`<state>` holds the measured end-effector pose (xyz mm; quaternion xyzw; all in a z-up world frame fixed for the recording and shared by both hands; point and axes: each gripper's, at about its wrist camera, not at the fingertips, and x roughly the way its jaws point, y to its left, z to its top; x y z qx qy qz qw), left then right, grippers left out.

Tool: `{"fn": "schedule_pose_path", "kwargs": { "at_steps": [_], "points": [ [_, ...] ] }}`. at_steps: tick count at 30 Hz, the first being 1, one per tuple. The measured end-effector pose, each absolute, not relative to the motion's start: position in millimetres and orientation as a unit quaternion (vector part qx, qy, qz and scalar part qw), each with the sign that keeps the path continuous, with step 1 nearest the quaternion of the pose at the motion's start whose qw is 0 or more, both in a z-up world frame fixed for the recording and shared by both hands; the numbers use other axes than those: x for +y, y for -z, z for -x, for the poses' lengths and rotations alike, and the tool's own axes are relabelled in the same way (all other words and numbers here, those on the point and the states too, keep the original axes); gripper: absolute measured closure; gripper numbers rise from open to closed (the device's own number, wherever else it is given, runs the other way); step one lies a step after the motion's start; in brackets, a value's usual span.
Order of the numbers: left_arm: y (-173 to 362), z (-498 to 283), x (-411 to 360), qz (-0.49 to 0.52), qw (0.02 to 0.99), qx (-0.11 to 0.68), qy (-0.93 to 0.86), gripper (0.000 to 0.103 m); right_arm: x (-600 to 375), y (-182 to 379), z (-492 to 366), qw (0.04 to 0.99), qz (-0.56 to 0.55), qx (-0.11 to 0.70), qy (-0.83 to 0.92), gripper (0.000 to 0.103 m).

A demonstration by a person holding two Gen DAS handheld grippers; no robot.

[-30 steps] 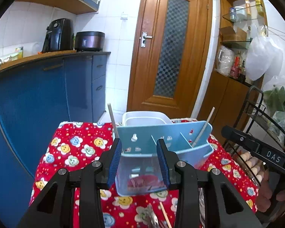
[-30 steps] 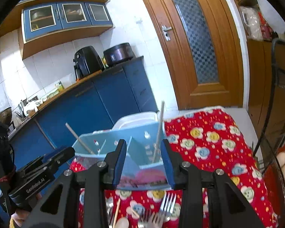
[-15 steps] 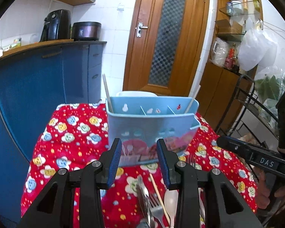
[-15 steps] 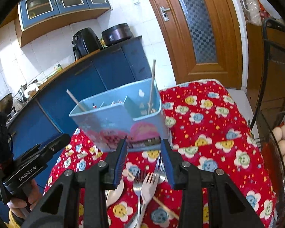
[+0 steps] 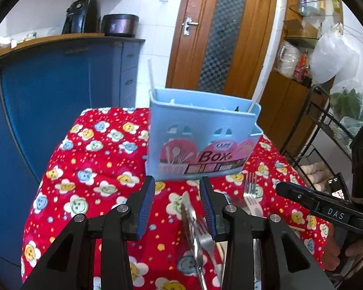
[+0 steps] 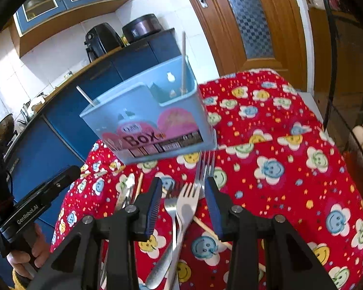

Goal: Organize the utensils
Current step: 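Open the left tool and withdraw it from the blue holder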

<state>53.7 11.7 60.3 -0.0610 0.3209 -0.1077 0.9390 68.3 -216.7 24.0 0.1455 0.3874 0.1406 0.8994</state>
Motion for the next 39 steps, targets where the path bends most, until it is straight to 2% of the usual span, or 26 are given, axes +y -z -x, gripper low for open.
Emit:
{"fn": "schedule_pose_path", "kwargs": {
  "at_steps": [12,15,17,20,23,39],
  "points": [
    [-42.6,-52.9,20.7,0.074,0.932,0.341,0.1,0.064,-210.9,11.7,-85.7,0.876,-0.148,0.437,-0.139,0.063],
    [-39.6,-53.9,22.2,0.077,0.93,0.345,0.099,0.064,-211.3,15.0,-87.8,0.875,-0.151,0.438,-0.14,0.071],
    [-38.3,-55.1,22.1,0.079,0.929,0.348,0.098,0.064,-211.0,14.8,-88.5,0.877,-0.149,0.434,-0.143,0.081],
    [-37.0,-55.6,21.7,0.08,0.928,0.35,0.099,0.064,-213.1,10.2,-86.3,0.883,-0.148,0.422,-0.142,0.092],
    [-36.9,-55.3,20.3,0.079,0.927,0.352,0.101,0.064,-218.2,4.9,-84.4,0.881,-0.161,0.418,-0.153,0.097],
    [-33.1,-42.6,-29.0,0.032,0.915,0.37,0.159,0.064,-242.9,-21.8,-50.3,0.888,-0.2,0.38,-0.163,0.099]
  ]
}}
